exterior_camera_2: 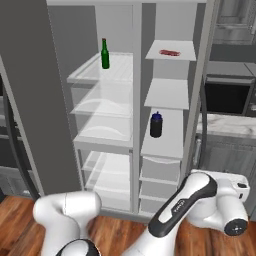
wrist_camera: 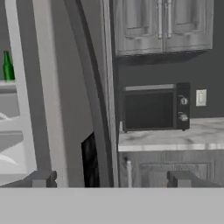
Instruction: There's a steak in the fridge that needs to be moved to the freezer for freezing. Pick up the steak from the fridge, place it on any shelf in the freezer, and close the fridge and freezer doors when done.
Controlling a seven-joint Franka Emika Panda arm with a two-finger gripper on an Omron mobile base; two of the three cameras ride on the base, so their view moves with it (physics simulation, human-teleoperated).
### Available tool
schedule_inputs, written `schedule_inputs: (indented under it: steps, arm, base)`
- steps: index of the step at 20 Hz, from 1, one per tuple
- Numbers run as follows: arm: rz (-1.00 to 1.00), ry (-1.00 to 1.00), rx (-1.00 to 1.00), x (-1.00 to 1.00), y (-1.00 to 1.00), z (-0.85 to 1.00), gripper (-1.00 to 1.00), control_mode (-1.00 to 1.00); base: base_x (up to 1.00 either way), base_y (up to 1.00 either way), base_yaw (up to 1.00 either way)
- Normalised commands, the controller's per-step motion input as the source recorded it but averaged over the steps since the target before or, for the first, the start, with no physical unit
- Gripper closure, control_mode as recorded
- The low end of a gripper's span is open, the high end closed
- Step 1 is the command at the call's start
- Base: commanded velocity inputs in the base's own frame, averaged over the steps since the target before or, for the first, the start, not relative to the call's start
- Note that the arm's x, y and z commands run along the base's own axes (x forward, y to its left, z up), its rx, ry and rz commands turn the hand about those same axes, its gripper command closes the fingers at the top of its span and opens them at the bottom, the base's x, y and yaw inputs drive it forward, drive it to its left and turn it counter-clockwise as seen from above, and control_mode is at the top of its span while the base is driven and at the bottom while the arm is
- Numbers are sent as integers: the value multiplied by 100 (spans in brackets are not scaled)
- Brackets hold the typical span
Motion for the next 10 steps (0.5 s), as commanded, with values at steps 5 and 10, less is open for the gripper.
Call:
schedule_inputs:
  steps: [5, 10]
  arm:
    - [9, 0, 1, 58, -37, -18, -100, -100]
    - [1, 0, 0, 60, -3, -40, -100, -100]
  base:
    - [0, 0, 0]
    - [0, 0, 0]
